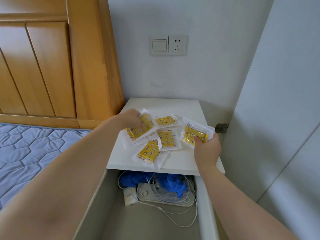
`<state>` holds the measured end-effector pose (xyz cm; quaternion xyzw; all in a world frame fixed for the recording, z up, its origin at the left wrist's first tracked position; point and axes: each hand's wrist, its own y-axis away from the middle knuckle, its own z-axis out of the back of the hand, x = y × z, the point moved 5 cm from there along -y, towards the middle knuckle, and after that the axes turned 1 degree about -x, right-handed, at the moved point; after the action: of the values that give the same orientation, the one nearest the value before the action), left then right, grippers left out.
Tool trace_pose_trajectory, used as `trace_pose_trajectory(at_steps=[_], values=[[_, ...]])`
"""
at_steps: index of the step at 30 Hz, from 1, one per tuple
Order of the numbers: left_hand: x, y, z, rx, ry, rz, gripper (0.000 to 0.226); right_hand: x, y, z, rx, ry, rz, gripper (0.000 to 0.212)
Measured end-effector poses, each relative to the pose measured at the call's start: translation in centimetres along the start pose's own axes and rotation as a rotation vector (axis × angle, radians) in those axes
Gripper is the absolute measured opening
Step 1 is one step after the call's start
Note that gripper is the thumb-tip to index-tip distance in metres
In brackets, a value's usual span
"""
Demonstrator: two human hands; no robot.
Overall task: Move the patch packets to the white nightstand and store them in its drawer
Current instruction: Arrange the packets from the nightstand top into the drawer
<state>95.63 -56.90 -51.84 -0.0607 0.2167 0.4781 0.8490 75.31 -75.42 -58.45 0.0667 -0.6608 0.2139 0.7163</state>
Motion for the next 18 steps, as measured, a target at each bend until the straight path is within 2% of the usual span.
trace_pose_trajectory(at_steps=[1,3,8,12,18], values=[[0.3,-0.2,0.4,0.023,0.099,0.032,0.008,0.0,0.0,0.0,0.002,-0.002,0.0,0.024],[0.8,-0.4,0.5,0.074,0.224,0.083,0.022,0.0,0.0,0.0,0.006,-0.009,-0.003,0.023],[0.5,-0.3,-1.2,0.159,-0.114,0.065,0.045,0.0,0.0,-0.1,0.012,-0.021,0.0,0.026],[0.2,-0.2,-2.2,0.161,-0.187,0.064,0.05,0.0,-0.2,-0.1,0.01,-0.015,0.01,0.024],[0.4,0.4,-1.6,0.085,-0.128,0.012,0.04,-0.2,-0.3,-0.1,-0.005,-0.013,0.01,0.027]])
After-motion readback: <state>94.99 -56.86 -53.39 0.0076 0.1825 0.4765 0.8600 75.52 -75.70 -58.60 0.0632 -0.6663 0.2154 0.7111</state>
